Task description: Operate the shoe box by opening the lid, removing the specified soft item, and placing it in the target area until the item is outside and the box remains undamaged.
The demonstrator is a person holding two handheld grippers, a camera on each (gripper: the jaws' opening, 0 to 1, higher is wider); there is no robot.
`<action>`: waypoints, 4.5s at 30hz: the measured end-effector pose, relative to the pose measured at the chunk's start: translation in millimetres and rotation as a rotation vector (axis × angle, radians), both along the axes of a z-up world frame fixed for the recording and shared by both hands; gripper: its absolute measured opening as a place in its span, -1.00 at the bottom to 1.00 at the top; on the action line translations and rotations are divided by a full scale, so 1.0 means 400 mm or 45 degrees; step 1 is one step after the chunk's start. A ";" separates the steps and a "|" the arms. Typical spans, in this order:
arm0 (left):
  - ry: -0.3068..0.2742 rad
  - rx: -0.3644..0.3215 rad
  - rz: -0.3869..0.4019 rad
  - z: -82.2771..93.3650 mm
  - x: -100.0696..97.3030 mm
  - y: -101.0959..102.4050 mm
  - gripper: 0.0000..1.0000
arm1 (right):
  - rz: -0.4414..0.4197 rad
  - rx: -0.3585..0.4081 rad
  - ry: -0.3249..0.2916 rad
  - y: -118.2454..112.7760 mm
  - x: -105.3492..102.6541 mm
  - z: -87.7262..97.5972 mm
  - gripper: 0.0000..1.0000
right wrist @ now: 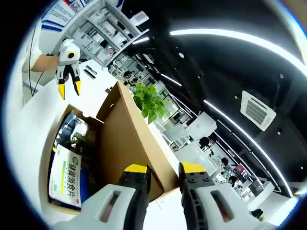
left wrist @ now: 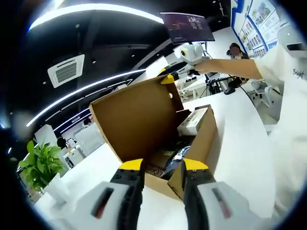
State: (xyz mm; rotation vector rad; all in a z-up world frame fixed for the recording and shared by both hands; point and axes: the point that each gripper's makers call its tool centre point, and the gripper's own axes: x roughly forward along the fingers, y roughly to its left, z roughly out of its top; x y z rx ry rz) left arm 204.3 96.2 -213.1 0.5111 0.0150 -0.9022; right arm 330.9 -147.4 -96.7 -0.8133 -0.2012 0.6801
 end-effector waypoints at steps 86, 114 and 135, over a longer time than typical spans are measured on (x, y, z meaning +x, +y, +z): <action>0.100 0.230 -0.080 -0.049 0.006 -0.050 -0.42 | -0.276 0.404 0.357 -0.051 -0.024 -0.092 -0.64; 0.104 0.216 -0.070 -0.063 0.010 -0.052 -0.43 | -0.125 0.984 0.699 -0.033 0.132 -0.140 -0.50; 0.116 0.204 -0.067 -0.082 0.006 -0.062 -0.43 | -0.330 1.036 0.842 -0.076 0.159 -0.196 -0.73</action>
